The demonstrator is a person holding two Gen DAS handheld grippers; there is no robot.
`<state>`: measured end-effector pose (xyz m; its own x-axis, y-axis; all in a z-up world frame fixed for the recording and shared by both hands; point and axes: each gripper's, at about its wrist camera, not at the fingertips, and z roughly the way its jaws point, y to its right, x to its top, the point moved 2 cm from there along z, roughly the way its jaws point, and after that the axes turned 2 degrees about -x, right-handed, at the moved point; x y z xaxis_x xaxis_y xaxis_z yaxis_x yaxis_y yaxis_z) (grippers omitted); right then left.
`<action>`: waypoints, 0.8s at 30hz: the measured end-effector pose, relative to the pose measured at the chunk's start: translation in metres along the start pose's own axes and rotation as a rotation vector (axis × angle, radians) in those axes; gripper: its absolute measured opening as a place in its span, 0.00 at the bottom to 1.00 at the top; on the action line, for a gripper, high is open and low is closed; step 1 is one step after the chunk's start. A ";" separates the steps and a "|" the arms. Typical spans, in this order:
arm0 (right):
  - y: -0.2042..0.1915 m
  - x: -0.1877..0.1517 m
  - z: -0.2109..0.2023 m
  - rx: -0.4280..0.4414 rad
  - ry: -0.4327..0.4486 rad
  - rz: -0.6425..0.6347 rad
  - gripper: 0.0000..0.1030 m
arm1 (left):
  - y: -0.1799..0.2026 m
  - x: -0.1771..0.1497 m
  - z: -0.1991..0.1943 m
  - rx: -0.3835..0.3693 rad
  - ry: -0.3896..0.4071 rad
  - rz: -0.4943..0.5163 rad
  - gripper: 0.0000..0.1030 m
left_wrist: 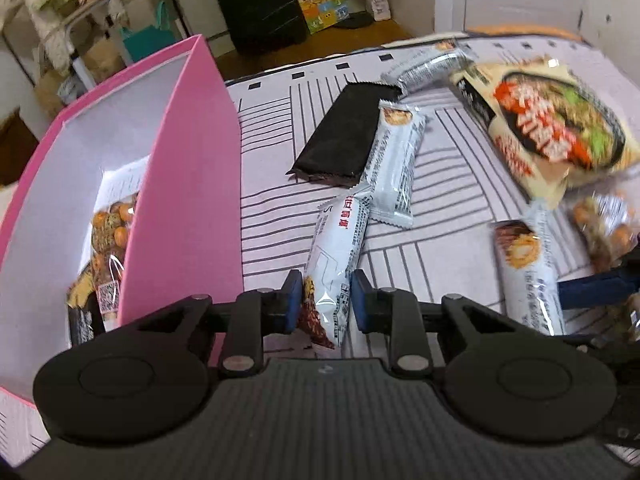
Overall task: Organize snacks
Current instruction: 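Grip the white-wrapped snack bar with the left gripper while the right gripper grips it too, then lift the white snack bar with both grippers toward the pink box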
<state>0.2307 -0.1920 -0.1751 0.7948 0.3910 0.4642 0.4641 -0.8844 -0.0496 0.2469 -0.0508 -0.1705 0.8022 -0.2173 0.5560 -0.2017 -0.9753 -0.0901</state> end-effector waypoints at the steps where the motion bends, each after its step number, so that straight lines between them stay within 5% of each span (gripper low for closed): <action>1: -0.002 -0.001 0.000 -0.017 0.003 -0.023 0.39 | -0.002 0.000 -0.001 -0.013 -0.001 -0.013 0.24; 6: 0.004 0.000 -0.001 -0.004 -0.017 0.011 0.39 | -0.005 -0.001 -0.001 -0.118 -0.031 -0.079 0.23; 9: 0.009 -0.001 0.007 0.004 -0.069 0.078 0.58 | -0.005 -0.002 -0.001 -0.148 -0.038 -0.101 0.23; 14: 0.005 -0.006 0.011 0.014 -0.077 0.072 0.54 | -0.003 -0.004 0.000 -0.144 -0.043 -0.118 0.28; 18: 0.010 -0.007 0.009 -0.004 -0.061 0.079 0.35 | 0.009 -0.010 0.004 -0.082 -0.062 -0.033 0.44; 22: 0.012 -0.006 0.008 -0.009 -0.063 0.082 0.34 | 0.006 -0.014 0.012 -0.094 -0.083 -0.067 0.42; 24: 0.009 -0.006 0.006 -0.009 -0.066 0.075 0.34 | 0.005 -0.012 0.011 -0.101 -0.081 -0.071 0.32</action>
<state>0.2326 -0.2012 -0.1841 0.8514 0.3388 0.4004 0.3987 -0.9141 -0.0743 0.2424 -0.0534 -0.1863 0.8584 -0.1545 0.4891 -0.1951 -0.9802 0.0327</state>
